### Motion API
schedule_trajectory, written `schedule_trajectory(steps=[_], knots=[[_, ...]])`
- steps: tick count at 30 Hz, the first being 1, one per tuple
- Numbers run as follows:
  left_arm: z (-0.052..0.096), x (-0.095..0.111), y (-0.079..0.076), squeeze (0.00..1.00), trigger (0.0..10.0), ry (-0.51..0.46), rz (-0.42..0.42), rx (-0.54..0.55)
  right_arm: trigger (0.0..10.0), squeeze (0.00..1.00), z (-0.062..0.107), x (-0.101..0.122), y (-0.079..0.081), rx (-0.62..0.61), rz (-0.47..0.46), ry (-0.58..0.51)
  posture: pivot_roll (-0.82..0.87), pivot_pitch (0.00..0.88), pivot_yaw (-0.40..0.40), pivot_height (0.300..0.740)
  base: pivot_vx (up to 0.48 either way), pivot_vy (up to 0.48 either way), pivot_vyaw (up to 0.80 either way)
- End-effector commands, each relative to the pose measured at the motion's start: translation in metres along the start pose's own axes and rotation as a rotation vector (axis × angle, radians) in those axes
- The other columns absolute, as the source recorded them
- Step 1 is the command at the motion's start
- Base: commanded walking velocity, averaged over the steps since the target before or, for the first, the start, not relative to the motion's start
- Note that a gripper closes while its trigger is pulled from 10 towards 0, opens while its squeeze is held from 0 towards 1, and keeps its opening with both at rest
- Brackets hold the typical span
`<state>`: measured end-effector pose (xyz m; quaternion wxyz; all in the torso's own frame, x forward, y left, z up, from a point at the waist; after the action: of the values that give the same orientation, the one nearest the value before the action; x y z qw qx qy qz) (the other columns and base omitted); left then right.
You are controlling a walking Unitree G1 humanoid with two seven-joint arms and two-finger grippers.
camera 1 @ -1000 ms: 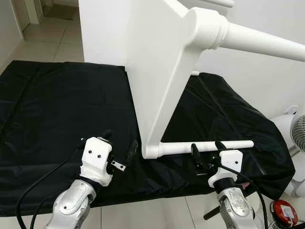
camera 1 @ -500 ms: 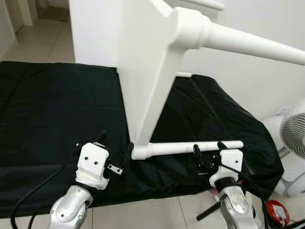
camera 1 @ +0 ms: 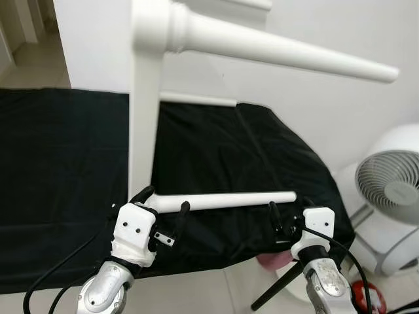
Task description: Building children table
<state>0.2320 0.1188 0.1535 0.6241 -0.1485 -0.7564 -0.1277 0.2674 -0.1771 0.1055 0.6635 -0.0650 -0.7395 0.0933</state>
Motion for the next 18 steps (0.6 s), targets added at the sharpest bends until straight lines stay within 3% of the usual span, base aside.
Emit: schedule_trajectory(steps=[1,18], knots=[[-0.0007,-0.0002,0.0016,0.0,10.0,0.0,0.003,0.034,10.0,0.0,0.0007,0.0001,-0.0027,0.006,0.019,-0.003,0.05,0.0,-0.149,0.74,0.0,0.0,0.0],[-0.01,0.0012,-0.0044,0.0,10.0,-0.017,0.024,0.013,10.0,0.0,-0.006,0.0037,0.001,0.034,0.03,-0.025,0.05,0.0,-0.141,0.74,0.0,0.0,0.0]])
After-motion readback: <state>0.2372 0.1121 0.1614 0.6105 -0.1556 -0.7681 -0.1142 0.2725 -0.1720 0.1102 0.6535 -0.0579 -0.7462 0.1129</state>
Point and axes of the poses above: a point about 5 cm out from each wrist's last joint towards the gripper, its own z axis pointing back from the gripper into the wrist, its own x axis along the axis of the wrist's last joint, y = z × x, the point moved 3 cm from there along -z, pointing out of the wrist towards the gripper, and after that the axes turned 8 degrees about z, right-handed, at the moved point
